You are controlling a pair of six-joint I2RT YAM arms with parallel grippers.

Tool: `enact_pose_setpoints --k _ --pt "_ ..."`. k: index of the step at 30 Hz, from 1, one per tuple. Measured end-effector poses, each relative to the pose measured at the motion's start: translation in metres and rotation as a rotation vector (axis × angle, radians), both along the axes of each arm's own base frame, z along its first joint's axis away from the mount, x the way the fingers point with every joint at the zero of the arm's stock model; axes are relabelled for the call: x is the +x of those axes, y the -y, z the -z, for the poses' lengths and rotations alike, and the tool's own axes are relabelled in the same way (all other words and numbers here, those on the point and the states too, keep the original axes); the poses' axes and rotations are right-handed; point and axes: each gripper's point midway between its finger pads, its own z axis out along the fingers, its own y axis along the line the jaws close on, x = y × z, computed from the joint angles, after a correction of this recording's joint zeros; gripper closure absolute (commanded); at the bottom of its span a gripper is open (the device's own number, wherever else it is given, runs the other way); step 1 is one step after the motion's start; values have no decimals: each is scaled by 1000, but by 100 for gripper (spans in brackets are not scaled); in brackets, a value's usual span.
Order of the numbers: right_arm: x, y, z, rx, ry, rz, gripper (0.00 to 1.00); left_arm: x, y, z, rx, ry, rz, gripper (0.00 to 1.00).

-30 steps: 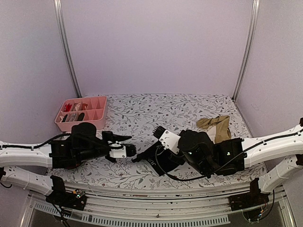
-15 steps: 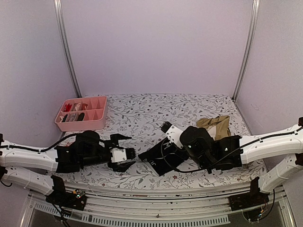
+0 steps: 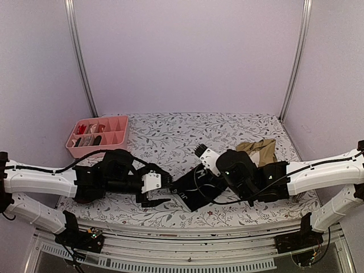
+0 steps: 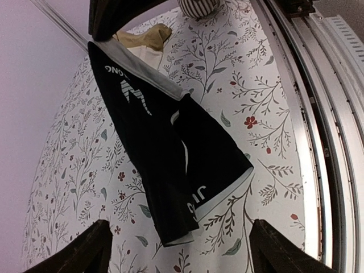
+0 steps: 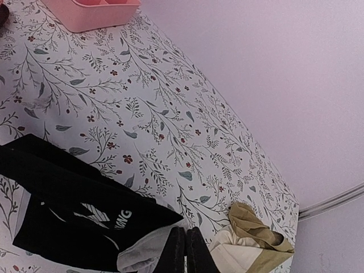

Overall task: Roll the underwear
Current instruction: Pick up the underwear from the center of the board.

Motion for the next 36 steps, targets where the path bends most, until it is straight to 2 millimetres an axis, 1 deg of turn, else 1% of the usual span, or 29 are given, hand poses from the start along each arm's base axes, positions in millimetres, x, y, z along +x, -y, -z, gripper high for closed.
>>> enact_pose_setpoints --k 4,7,12,14,15,17,18,21,25,27,28,33,35,36 --pt "1 0 0 1 -3 0 98 2 3 6 19 -39 -15 20" --pt "2 0 0 5 -4 -1 98 3 4 9 28 -53 -19 28" --pt "2 -1 0 15 -4 -6 98 9 11 3 26 -55 -35 55" --pt "2 -2 1 16 -6 -7 98 13 14 1 25 -54 -43 73" --pt "2 -1 2 14 -7 -7 98 14 15 2 27 -53 -46 84" --pt "2 -1 3 11 -8 -7 98 16 16 4 35 -55 -56 97" --pt "2 -1 4 10 -8 -7 98 18 16 6 41 -54 -63 100" --pt "2 0 4 13 -7 -6 98 21 14 10 58 -51 -81 100" --pt "3 1 -1 15 2 -9 98 30 14 -1 55 -12 -110 100" --pt "2 3 -11 34 16 -16 98 35 16 -15 41 24 -121 100" --pt "1 4 -20 53 28 -21 98 38 17 -25 29 46 -122 100" --pt "-6 9 -68 163 85 -78 98 46 21 -85 -50 180 -117 100" --pt "-11 10 -82 194 102 -112 98 46 20 -104 -71 229 -108 100" --pt "-13 10 -89 211 108 -133 98 45 19 -110 -78 244 -105 100"
